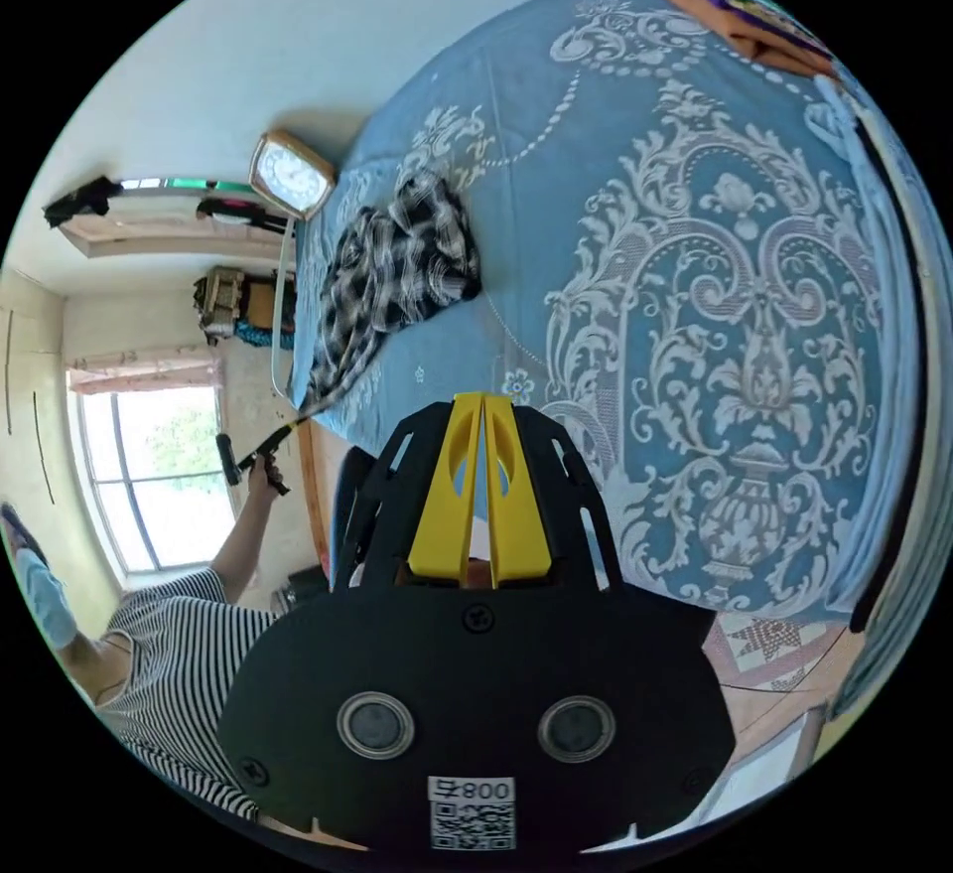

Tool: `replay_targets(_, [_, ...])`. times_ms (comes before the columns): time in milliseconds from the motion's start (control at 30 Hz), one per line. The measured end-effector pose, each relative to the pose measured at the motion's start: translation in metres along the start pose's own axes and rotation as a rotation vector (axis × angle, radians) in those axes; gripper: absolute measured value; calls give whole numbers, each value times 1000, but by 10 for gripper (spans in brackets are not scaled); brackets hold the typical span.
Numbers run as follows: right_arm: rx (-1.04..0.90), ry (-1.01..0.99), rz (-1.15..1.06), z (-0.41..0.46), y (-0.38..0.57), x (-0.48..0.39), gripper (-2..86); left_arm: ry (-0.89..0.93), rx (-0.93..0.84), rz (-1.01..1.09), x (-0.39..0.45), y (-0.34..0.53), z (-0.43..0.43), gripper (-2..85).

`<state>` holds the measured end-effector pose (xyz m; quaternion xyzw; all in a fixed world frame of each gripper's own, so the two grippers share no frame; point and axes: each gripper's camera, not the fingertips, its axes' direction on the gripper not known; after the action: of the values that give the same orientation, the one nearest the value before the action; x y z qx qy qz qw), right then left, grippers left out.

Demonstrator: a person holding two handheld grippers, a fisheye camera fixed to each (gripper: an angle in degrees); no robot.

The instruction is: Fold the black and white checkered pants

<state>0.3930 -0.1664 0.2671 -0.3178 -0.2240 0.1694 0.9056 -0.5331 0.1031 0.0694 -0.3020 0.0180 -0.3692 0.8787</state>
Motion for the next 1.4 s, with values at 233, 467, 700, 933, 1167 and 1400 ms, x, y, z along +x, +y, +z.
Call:
replay_targets(233, [-15,235,-199,75,-48,-54,64,46,-25,-53,-32,-1,14,2])
replay_targets(467, [-54,426,-254,144,-76,-65,60,52,-37,-54,-51,-8,21,2])
replay_targets(700, [-84,186,-275,144,-69,-58,4,38,-13,-33,-66,-15,18,2])
replay_targets(933, [17,-215,-434,32,-36,-86,2,49,36,19,-72,-19,14,2])
replay_targets(1167, [64,256,-142,46,-66,-45,10,-13,-85,124,-49,-27,49,2])
replay_targets(1400, [65,328,-230,130,33,-42,66,-29,-128,129,-43,-31,69,2])
